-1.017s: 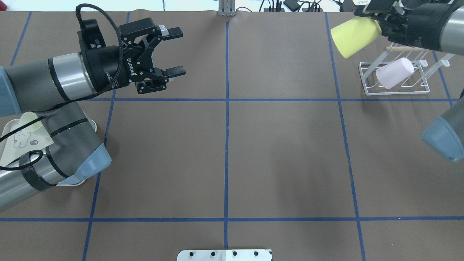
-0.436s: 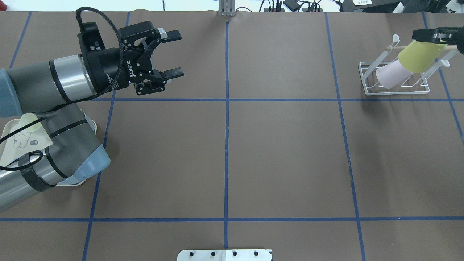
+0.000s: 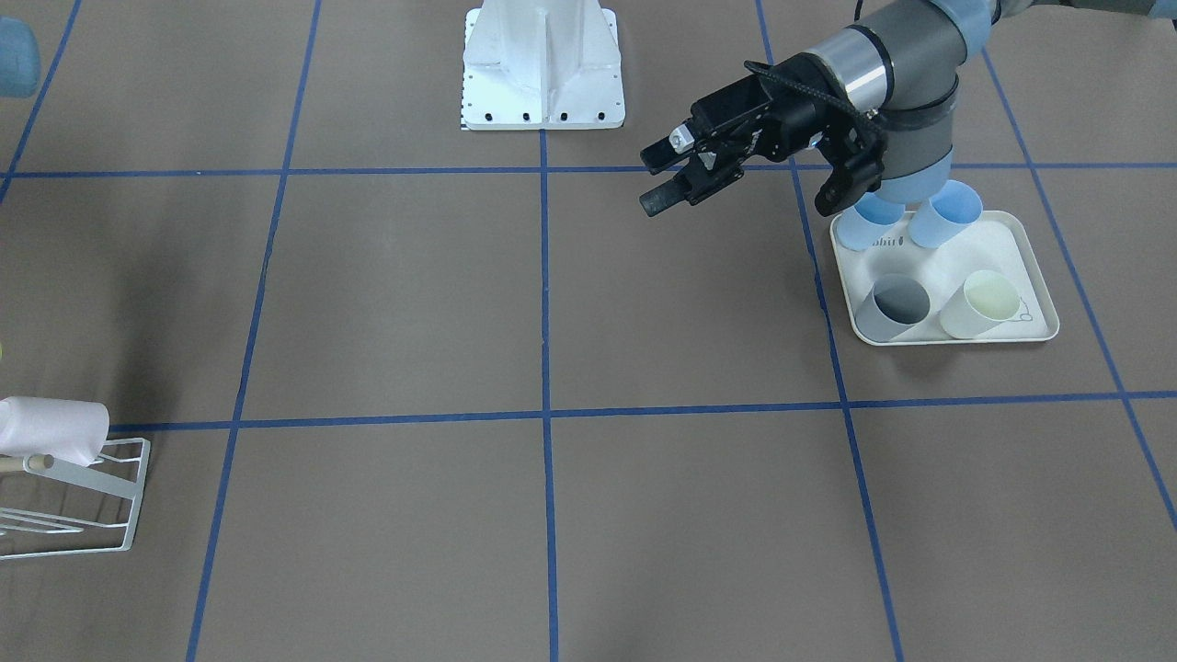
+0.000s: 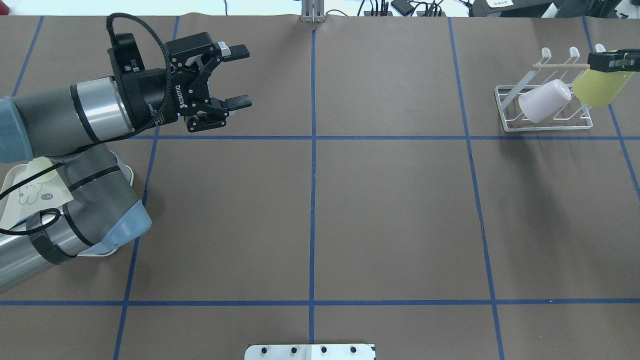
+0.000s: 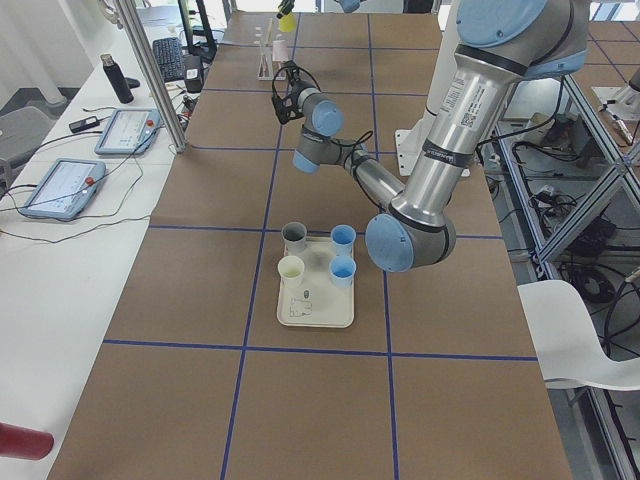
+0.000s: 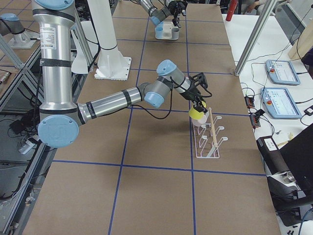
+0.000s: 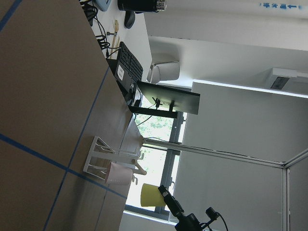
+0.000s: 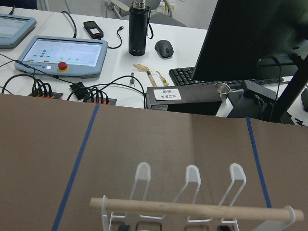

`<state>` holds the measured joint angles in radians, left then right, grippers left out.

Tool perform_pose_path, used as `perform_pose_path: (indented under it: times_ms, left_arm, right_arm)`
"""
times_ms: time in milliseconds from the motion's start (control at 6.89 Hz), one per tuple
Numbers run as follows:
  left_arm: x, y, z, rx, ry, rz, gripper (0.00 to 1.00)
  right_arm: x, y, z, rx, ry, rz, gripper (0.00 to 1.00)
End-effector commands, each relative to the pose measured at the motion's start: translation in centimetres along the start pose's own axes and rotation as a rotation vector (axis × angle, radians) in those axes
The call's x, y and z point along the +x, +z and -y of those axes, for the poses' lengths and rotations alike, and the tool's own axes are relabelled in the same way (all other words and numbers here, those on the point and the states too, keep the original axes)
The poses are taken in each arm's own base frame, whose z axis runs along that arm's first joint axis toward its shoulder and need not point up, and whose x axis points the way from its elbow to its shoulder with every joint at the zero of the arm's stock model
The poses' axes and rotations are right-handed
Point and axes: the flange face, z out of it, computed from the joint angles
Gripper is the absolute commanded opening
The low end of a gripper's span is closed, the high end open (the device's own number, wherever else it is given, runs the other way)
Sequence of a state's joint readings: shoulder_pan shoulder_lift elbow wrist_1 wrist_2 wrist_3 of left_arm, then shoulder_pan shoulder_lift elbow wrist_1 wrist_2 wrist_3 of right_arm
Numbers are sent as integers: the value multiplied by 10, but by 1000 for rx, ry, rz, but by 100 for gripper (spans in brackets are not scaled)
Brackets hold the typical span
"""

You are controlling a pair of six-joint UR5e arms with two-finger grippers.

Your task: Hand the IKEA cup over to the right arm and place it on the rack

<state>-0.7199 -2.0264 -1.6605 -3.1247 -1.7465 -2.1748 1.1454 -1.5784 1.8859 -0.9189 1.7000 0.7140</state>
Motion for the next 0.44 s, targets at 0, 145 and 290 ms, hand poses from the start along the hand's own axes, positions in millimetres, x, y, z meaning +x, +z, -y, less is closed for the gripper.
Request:
perform_pose_path:
  times_ms: [0, 145, 290]
  left_arm:
    - [-1, 0, 0, 5, -3, 4, 100]
    - [-3, 0, 1, 9, -2, 9, 100]
    - [-3, 1, 1, 9, -3, 11, 100]
  right_arm:
    - [14, 16, -4, -14, -27, -38, 0]
    - [19, 31, -6, -17, -22, -53, 0]
    - [23, 45, -8, -14, -20, -57, 0]
